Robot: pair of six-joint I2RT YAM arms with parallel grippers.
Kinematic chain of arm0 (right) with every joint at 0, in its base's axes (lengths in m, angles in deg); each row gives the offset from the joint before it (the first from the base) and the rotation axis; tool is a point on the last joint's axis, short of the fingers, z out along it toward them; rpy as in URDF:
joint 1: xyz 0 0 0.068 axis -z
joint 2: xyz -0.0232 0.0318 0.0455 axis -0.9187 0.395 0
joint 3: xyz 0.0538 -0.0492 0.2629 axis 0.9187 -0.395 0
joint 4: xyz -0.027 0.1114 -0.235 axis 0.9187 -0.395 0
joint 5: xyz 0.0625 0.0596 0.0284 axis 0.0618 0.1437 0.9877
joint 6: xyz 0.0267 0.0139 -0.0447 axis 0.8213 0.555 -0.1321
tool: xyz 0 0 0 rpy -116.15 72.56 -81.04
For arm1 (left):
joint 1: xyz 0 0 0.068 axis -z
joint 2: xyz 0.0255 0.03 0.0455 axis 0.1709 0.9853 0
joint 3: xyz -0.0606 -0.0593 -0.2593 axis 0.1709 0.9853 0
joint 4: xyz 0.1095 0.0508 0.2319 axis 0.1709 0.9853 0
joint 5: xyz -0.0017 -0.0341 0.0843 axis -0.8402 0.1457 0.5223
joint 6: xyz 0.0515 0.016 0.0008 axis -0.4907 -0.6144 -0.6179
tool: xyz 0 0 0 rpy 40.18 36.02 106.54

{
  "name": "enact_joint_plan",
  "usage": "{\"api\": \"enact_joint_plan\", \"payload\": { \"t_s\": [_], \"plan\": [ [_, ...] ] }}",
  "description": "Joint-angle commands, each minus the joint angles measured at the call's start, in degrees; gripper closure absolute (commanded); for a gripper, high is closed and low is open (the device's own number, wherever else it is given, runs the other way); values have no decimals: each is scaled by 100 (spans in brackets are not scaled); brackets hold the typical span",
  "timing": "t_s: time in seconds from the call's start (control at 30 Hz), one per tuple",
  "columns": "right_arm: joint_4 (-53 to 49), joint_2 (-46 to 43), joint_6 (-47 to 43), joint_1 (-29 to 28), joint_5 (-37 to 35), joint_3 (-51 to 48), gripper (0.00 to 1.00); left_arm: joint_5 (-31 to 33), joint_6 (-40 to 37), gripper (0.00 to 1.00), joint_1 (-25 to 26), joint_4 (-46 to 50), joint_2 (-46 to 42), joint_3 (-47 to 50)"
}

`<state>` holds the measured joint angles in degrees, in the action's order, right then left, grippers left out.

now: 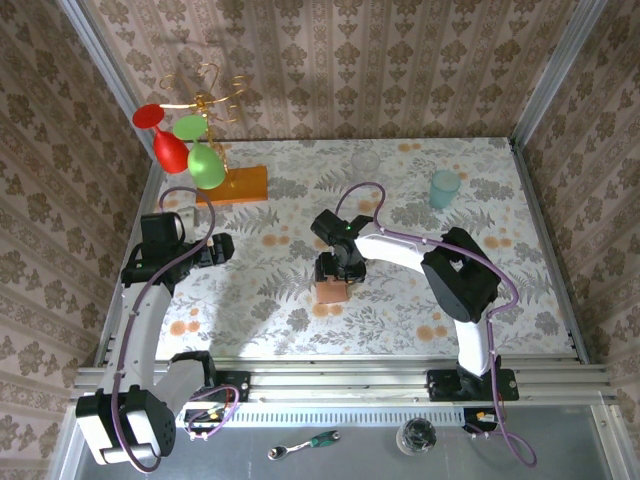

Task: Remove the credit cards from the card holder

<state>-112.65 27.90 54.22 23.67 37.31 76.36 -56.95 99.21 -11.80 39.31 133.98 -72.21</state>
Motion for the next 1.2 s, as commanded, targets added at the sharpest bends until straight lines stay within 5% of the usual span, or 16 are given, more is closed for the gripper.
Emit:
{"api": "enact_joint_plan", "payload": {
  "t_s": [0.0, 0.43, 0.83, 1.17],
  "plan": [
    [-300, -126, 41, -27, -97, 75, 28, -191, 247, 0, 58, 57, 90, -18],
    [-1204, -192, -379, -14, -438, 751, 29, -175, 1478, 1, 1247, -508, 1061, -68],
    [-1057, -186, -591, -29, -252, 677, 51, 88, 2822, 8, 2429, -1822, 1427, 633],
    [-762, -165, -569, -117, -153, 383, 60, 112, 3457, 13, 2994, -2393, 1455, 1102]
  ]
}}
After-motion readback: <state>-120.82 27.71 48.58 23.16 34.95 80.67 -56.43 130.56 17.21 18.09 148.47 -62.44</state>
